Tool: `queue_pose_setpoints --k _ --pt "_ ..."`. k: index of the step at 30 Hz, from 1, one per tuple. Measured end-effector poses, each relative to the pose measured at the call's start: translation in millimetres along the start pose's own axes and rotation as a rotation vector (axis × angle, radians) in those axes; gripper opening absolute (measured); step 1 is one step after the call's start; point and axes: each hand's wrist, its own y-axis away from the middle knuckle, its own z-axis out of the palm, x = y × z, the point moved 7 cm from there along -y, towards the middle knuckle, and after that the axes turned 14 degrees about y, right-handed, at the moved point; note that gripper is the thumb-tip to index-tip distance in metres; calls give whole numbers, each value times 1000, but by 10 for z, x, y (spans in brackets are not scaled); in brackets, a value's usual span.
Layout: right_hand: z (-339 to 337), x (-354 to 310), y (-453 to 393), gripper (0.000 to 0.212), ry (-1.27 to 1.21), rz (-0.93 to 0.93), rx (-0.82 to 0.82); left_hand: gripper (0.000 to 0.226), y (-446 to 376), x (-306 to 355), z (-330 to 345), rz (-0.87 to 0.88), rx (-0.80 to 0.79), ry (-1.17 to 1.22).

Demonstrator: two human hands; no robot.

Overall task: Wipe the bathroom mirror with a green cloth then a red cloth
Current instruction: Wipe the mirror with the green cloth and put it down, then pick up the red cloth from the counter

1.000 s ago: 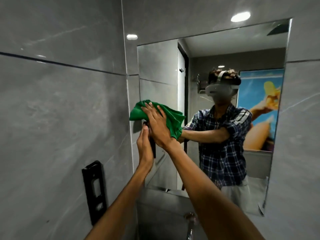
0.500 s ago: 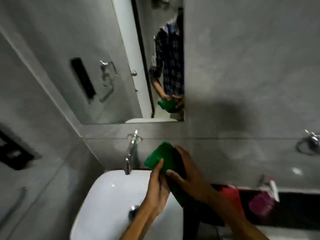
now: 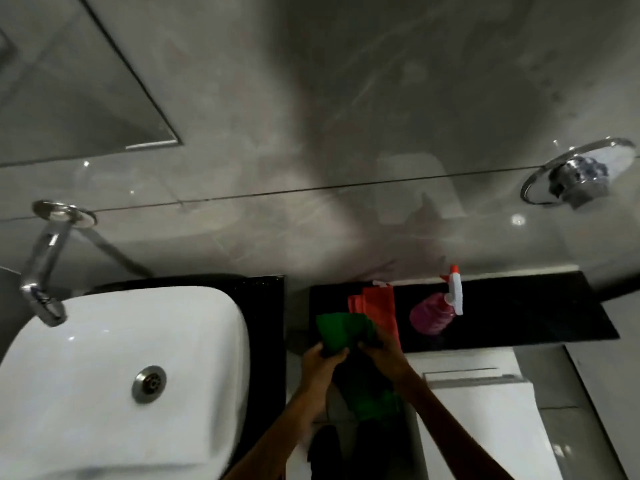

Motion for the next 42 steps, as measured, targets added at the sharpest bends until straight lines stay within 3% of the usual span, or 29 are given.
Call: queue_pose_setpoints --k 3,8,10,12,15,19,24,32,36,39,42 --pt "166 -11 -412 47 -66 0 47 38 -505 50 -31 12 22 -55" --pt "232 -65 -901 49 -85 -42 119 57 -1165 333 -62 157 107 -239" --pt "171 -50 -918 50 98 -87 135 55 -1252 351 -73 220 133 -320" --pt "20 56 -870 48 430 -118 255 52 -1187 319 -43 303 127 -398" --pt "-204 294 -804 50 750 -7 412 45 -976 166 155 463 42 -510" --pt "-182 481 -829 62 875 103 331 48 -872 -274 561 343 -195 -504" --pt "-202 513 -923 59 772 172 312 52 -980 -501 747 186 -220 -467" --pt "-120 408 -913 48 556 214 382 36 -1085 -642 751 101 -177 -265" --pt "-222 469 -1013 45 485 304 330 35 -1179 -675 738 80 -137 -176" --pt "-337 341 -950 38 462 139 326 35 -1041 -575 761 91 -153 -129" --pt "-381 57 -599 13 357 -92 309 29 -660 -311 736 140 -191 -123"
